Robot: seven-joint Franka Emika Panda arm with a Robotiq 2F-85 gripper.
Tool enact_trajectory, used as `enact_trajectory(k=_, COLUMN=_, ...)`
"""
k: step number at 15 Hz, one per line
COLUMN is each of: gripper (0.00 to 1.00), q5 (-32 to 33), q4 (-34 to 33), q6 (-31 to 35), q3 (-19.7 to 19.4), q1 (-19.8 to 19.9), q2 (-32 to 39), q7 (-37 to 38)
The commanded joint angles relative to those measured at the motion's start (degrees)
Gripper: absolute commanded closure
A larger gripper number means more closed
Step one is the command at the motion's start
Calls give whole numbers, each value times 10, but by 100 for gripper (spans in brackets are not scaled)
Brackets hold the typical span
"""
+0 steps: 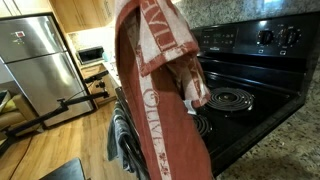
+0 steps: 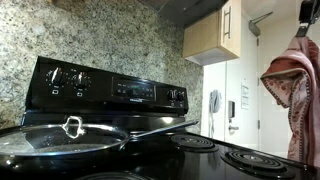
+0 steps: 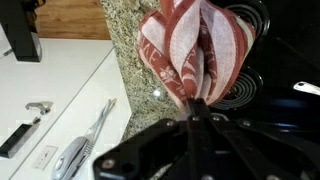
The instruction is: Hang the towel on the oven door handle
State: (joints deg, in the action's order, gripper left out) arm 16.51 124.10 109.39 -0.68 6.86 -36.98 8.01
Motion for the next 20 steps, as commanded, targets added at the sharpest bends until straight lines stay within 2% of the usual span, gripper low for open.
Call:
enact_trajectory(k=1, gripper=100, q5=21, q4=-1, q6=-14, q3=34, q1=-12, q2=-8, q7=-14)
enact_trajectory(k=6, gripper=100, q5=48, q4=10, q6=-32, q3=75, q1=-48, q2=-28, q7=-49)
enact_trajectory(k=8, gripper=100, q5=50, q4=18, q6=-34, q3=76, q1=-64, q2=-40, q7=-67)
enact_trajectory(k=14, gripper=100, q5=29, q4=71, q6=-53, q3=46, q1=-110, q2=-75, q7=-170)
enact_trajectory(k=18, gripper=100, q5=23, q4=111, q6=-82, q3=56, q1=-152, q2=-93, q7=-224)
enact_trajectory(k=20, gripper=100, q5=25, q4=123, q6=-99, q3=73, q1=-175, q2=-99, q7=-237)
